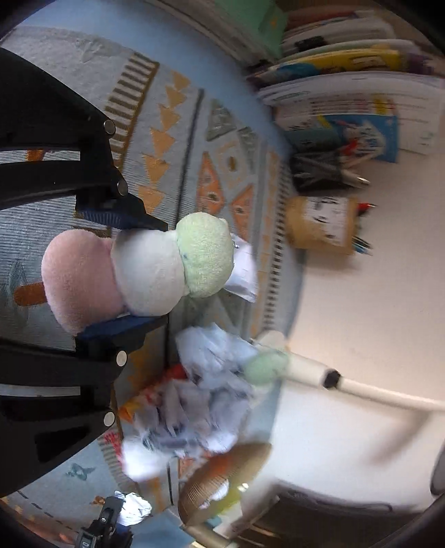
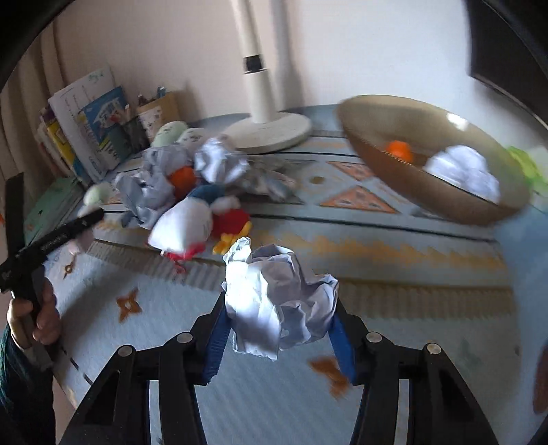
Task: Organize objects
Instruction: 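Carry the plush toy and paper ball to the glass bowl and release both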
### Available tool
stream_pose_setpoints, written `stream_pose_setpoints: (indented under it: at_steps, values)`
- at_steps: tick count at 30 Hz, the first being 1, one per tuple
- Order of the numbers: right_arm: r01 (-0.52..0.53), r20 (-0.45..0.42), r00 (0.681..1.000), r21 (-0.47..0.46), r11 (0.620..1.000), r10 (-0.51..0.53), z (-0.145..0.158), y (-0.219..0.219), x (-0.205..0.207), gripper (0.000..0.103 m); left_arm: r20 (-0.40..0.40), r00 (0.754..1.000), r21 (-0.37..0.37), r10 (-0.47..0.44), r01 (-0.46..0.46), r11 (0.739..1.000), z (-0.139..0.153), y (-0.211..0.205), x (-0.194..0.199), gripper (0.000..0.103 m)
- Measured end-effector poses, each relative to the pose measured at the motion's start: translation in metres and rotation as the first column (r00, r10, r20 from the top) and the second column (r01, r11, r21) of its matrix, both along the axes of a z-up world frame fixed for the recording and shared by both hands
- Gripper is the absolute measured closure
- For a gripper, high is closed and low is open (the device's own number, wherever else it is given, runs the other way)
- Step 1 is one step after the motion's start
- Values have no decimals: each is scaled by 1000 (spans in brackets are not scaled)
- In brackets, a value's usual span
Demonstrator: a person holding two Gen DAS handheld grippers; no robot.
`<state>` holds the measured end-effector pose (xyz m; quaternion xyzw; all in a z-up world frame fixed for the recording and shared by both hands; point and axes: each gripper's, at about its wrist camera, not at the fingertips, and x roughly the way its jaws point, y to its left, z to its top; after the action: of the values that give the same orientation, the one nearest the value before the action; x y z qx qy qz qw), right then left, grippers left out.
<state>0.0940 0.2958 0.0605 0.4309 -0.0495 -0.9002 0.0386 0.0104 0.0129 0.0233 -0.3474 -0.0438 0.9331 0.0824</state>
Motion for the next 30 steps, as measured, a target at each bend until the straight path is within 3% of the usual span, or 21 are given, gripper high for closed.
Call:
stream_pose_setpoints:
  at_steps: [5,10,14,18,22,28,29,30]
  values:
    - [46,3,999,-24,999,-46,0,16,17,51,7,1000,-56,-22,23,998,1,10,1,61]
    - [93,-85,992,14,996,-91,41,38,30,50,-4,995,-17,-101,101,995,31,37,19,61]
    - [172,-149,974,-4,985,-170,80,71,20,50,-44,975,17,-216,217,976,76,97,14,61]
    - [291,-171,937,-96,952,-304,106,122,-16,50,-33,944,55,-327,329,943,102,175,-19,61]
    - [395,-114,904,-142,908,-411,90,164,-59,50,31,922,115,-385,379,918,91,250,-62,61]
    - [439,-55,890,-172,882,-453,71,197,-122,49,90,894,88,-439,432,898,63,325,-105,61]
    - [436,-56,890,-180,882,-452,71,200,-132,47,105,889,96,-446,437,894,60,332,-110,61]
    - [424,-70,893,-193,885,-444,72,202,-140,37,119,881,112,-458,447,888,57,338,-116,59]
